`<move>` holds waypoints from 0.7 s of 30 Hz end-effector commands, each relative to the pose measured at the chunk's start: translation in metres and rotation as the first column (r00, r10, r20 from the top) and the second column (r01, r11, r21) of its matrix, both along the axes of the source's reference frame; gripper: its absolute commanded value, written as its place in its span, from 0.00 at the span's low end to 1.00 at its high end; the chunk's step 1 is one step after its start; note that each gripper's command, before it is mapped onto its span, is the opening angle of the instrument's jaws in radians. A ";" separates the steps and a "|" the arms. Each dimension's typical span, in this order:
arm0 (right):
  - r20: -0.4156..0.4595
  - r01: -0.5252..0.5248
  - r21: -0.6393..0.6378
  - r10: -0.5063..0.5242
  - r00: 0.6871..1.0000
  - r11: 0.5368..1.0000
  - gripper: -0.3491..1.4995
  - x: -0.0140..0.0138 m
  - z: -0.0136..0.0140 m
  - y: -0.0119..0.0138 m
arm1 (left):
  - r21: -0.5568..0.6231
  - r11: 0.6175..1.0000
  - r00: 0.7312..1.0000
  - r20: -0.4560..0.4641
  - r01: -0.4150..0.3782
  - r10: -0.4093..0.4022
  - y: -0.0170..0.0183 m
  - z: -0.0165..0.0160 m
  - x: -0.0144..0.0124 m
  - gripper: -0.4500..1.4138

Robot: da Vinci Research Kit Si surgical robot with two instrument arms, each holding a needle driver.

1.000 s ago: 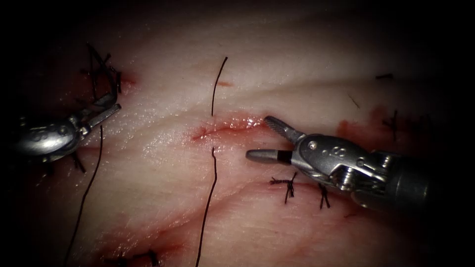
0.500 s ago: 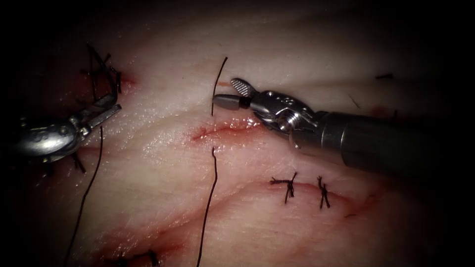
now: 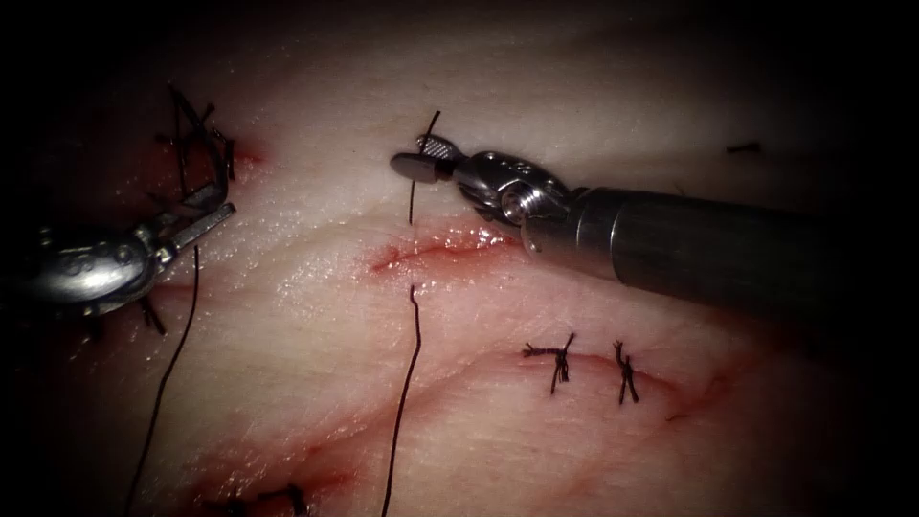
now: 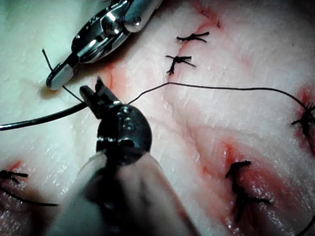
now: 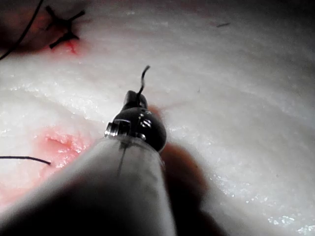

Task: Wound Closure
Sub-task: Use the right tool to pull the suture length through.

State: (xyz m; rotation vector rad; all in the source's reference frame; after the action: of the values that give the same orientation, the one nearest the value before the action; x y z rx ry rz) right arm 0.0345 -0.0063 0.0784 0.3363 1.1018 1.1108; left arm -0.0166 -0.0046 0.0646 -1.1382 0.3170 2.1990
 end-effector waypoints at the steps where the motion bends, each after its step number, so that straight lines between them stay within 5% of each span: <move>1: -0.010 -0.008 -0.050 0.008 1.000 0.999 0.00 0.0009 -0.0013 0.0006 | -0.001 1.000 1.000 0.001 0.001 -0.001 0.0002 0.0005 -0.0006 0.00; 14: -0.070 0.018 -0.170 -0.030 0.997 0.985 0.00 0.0012 -0.0066 0.0008 | -0.006 1.000 1.000 -0.011 -0.011 0.011 0.0008 0.0014 -0.0008 0.00; 15: -0.075 0.016 -0.173 -0.030 0.997 0.985 0.10 0.0013 -0.0064 0.0008 | -0.009 1.000 1.000 -0.013 -0.016 0.015 0.0010 0.0015 -0.0009 0.00; 16: -0.081 0.015 -0.177 -0.030 0.996 0.984 0.37 0.0013 -0.0063 0.0008 | -0.008 1.000 1.000 -0.019 -0.011 0.011 0.0013 0.0017 -0.0010 0.00; 17: -0.103 -0.003 -0.191 -0.017 0.995 0.982 0.82 0.0013 -0.0061 0.0010 | -0.011 1.000 0.999 -0.043 0.002 -0.003 0.0023 0.0023 -0.0015 0.03; 21: -0.131 -0.040 -0.197 0.015 0.991 0.980 0.98 0.0005 -0.0066 0.0015 | -0.016 1.000 0.995 -0.094 0.016 -0.018 0.0045 0.0040 -0.0025 0.19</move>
State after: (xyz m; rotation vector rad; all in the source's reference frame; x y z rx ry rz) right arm 0.0343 -0.0056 0.0719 0.2372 1.3190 1.0060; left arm -0.0186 0.0002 0.0687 -1.0203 0.3848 2.2549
